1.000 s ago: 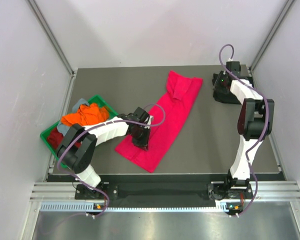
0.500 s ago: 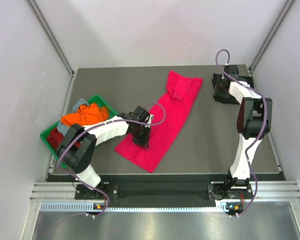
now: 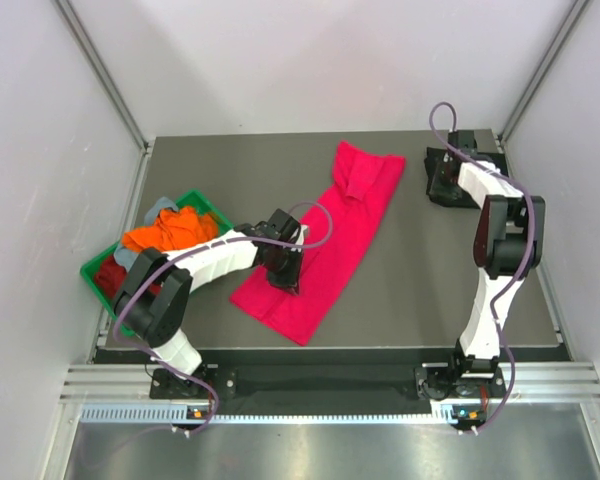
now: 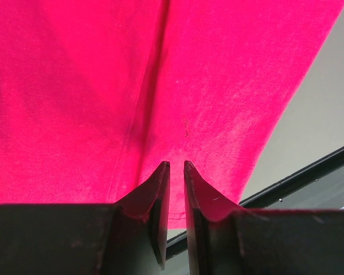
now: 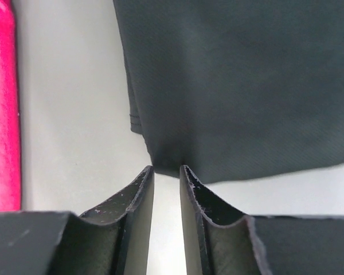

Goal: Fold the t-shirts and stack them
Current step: Fold the tshirt

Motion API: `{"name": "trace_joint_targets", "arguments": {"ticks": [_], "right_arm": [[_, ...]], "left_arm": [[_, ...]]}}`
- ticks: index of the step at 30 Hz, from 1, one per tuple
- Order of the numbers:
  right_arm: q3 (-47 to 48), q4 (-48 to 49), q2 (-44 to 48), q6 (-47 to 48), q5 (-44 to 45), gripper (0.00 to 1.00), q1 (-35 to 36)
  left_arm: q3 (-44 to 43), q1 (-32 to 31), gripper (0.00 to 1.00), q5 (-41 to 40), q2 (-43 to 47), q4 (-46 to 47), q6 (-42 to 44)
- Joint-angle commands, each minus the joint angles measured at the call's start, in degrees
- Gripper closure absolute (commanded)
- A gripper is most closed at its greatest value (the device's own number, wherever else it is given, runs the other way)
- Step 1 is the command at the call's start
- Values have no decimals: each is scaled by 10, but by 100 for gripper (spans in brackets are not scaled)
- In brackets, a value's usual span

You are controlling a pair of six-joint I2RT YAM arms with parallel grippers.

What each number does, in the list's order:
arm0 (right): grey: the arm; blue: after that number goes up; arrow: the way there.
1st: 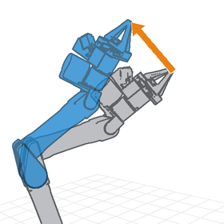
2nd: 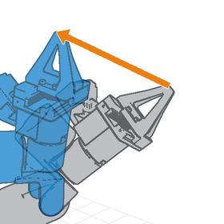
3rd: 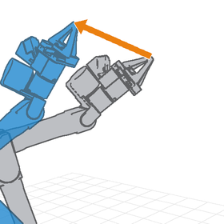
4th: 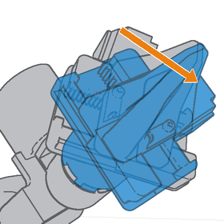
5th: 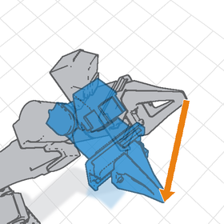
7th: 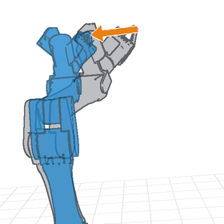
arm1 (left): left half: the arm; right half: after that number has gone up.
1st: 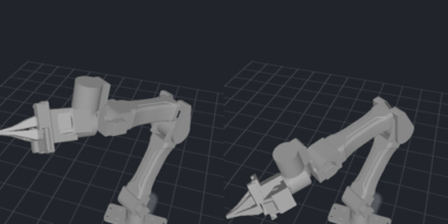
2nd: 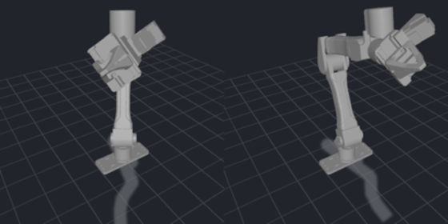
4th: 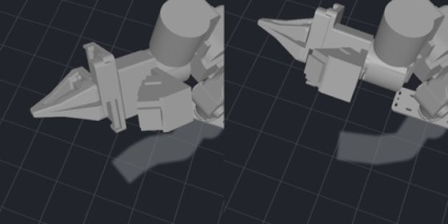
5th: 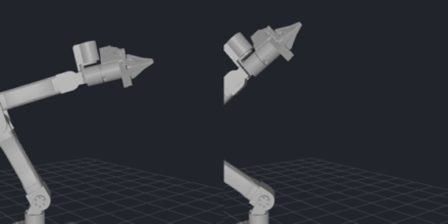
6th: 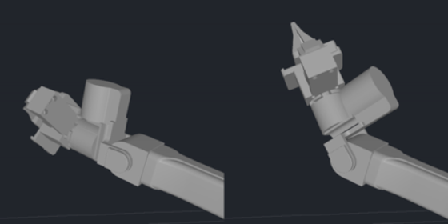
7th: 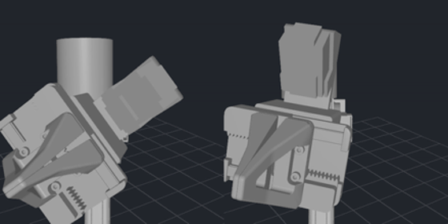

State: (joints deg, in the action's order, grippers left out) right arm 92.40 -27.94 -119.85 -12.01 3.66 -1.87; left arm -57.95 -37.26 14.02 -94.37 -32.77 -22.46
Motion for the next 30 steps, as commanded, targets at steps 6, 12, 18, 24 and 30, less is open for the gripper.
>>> {"name": "trace_joint_targets", "arguments": {"ticks": [6,12,18,24,30], "right_arm": [[50,-3,59,-27,-27,72,34],[9,115,42,-127,-92,64,44],[27,161,-21,-172,-102,61,46],[80,175,-95,-191,-124,60,46],[112,218,-154,-228,-160,60,44]], "left_arm": [[-15,-2,78,-29,40,6,10],[-8,-1,78,-22,40,8,11],[25,-4,78,11,43,26,-7],[33,-23,79,16,28,40,-31],[15,-63,79,-3,-3,40,-69]]}}
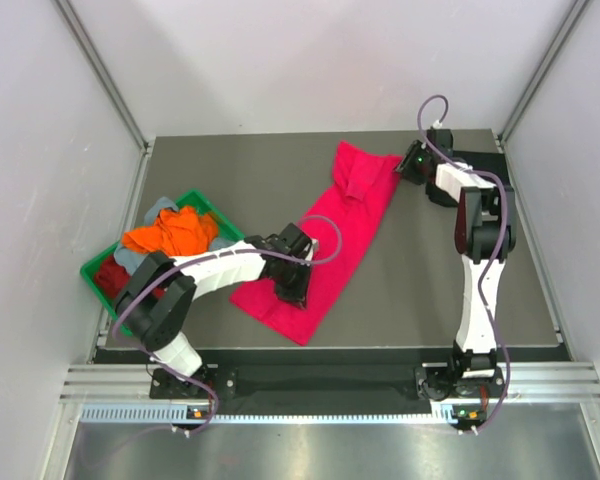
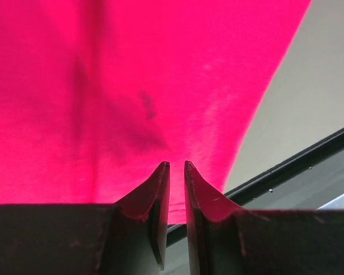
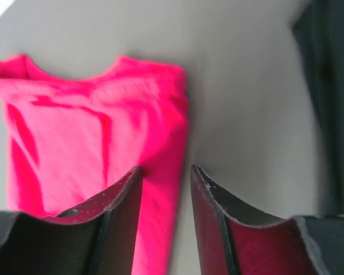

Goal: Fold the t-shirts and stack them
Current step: Fold the tshirt

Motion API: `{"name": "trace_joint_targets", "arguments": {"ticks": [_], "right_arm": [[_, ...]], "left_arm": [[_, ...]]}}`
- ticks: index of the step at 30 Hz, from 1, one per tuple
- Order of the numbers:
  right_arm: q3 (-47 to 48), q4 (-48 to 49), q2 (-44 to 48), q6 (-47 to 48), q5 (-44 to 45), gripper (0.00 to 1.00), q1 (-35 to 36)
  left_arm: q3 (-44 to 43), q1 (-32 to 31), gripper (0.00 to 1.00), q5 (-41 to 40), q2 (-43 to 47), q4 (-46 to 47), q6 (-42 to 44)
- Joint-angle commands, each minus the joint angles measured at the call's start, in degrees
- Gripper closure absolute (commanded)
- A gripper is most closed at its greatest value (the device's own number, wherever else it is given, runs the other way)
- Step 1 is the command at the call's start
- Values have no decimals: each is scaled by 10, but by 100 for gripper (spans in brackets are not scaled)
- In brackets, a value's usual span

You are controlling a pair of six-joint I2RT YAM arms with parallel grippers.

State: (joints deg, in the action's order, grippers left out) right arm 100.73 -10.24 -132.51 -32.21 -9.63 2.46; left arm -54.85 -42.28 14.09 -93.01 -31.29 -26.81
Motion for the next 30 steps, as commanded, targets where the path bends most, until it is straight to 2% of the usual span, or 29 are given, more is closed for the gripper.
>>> {"name": "trace_joint_targets", "arguments": {"ticks": [1,5,10,11,13,17,19,22,25,26,29,30], "right_arm": [[32,43,-33,-34,-28,60,0],[37,61,-51,-46,-21,65,-2],[66,78,-76,-65,-16,77,-10],[90,73,-81,-66,-17,83,-12],[123,66,-96,-63,-21,87,-13],[236,34,-155,-57,-24,90,-16],[263,31,-179,-58,-25,91,-17],[299,31,-202,-62,-30,90,-20],[301,18,-187,-59,-49,79,-19],[281,7,-175,-57,-44,72,-19],[202,7,-88,-51,-37,63,-20],[181,5,-87,-51,-35,61,-20]], "left_arm": [[-17,-16,79,-6,-21,27,-32],[-19,-29,79,-7,-44,35,-47],[-45,-42,80,-3,-75,54,-78],[-47,-48,80,4,-80,61,-83],[-52,-55,80,12,-85,92,-99],[-76,-70,80,47,-117,141,-130],[-103,-73,81,56,-129,147,-137],[-163,-74,80,46,-133,111,-116],[-236,-70,79,-1,-119,17,-75],[-249,-68,78,-15,-111,-19,-64],[-257,-30,77,-20,-58,-55,-15],[-252,-30,77,-20,-58,-61,-6]]}}
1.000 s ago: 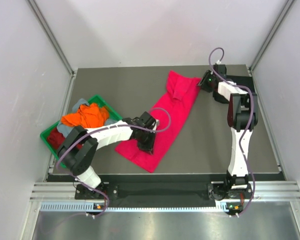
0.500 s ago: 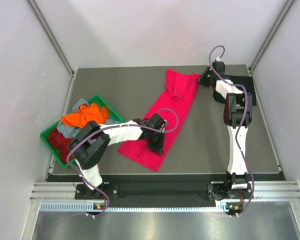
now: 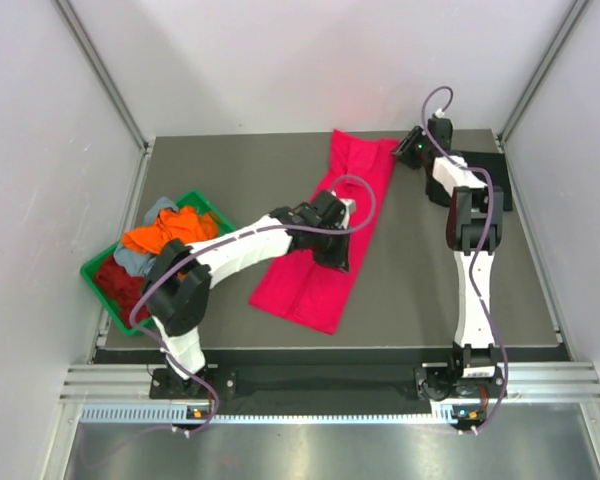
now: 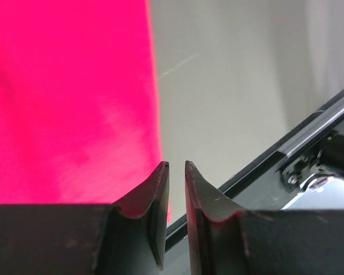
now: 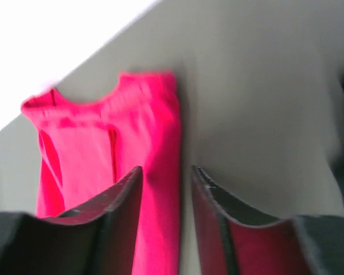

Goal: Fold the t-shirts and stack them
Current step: Fold the tshirt

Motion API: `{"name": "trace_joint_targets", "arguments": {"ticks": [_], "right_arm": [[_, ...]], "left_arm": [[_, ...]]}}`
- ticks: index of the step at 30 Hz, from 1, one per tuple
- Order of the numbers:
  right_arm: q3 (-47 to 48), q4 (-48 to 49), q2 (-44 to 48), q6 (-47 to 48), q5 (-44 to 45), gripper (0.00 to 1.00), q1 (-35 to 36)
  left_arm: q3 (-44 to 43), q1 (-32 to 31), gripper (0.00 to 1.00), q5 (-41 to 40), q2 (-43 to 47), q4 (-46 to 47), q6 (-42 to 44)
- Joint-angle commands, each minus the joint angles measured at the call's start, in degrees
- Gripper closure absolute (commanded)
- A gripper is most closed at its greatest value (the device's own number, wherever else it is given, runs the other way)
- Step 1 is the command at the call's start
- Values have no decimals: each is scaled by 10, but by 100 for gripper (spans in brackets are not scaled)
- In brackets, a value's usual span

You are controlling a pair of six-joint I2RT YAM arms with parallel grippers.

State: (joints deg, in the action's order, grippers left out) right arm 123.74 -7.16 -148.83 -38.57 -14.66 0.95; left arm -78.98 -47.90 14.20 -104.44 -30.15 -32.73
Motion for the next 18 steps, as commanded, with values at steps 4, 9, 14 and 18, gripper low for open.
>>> {"name": "trace_joint_targets", "arguments": {"ticks": [4,9,14,18], "right_arm": [[-160,-35,193,15,12,54,-4],[-268,-86,336,31,30,48,22],[-446,-166,469,-13,75,51,94],[-594,-159,588,-67,89,49,181]], "left_arm": [[34,114,76,-20,126,-73,94],[102,243,77,51,165,-33,108],[132,263,77,71,197,-7,126],[167,274,77,75,212,14,125]]}}
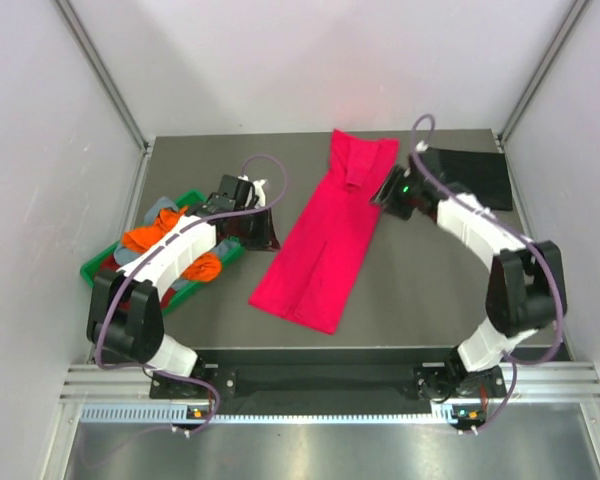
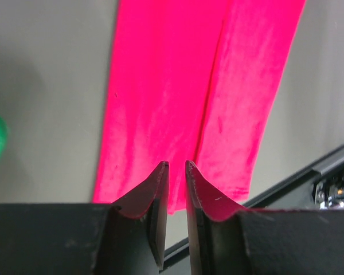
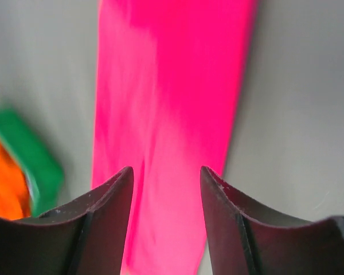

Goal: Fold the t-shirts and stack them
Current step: Fold the tshirt

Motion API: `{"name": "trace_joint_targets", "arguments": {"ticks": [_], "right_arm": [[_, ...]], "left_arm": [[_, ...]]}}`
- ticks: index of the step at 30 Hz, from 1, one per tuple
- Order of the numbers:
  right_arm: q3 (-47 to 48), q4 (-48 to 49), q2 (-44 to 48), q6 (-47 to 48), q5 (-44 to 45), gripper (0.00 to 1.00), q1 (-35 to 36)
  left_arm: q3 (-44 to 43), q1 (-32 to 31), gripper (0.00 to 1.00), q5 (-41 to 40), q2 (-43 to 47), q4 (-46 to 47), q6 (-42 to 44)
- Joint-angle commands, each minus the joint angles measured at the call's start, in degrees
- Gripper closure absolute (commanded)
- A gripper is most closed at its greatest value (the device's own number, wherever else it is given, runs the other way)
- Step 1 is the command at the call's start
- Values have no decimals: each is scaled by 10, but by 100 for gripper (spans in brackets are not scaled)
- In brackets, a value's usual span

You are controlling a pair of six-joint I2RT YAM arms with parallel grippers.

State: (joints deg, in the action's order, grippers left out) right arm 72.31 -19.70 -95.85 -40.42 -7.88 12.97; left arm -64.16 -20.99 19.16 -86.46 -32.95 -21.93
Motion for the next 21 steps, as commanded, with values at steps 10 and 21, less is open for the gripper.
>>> {"name": "trace_joint_targets", "arguments": {"ticks": [10,21], "right_arm": [[-350,37,234,-244,69,51,266],[-401,99,220,-355,132,53,421]], "left_arm": [[40,13,77,69,53,46,35],[47,13,77,67,56,39,34]]}}
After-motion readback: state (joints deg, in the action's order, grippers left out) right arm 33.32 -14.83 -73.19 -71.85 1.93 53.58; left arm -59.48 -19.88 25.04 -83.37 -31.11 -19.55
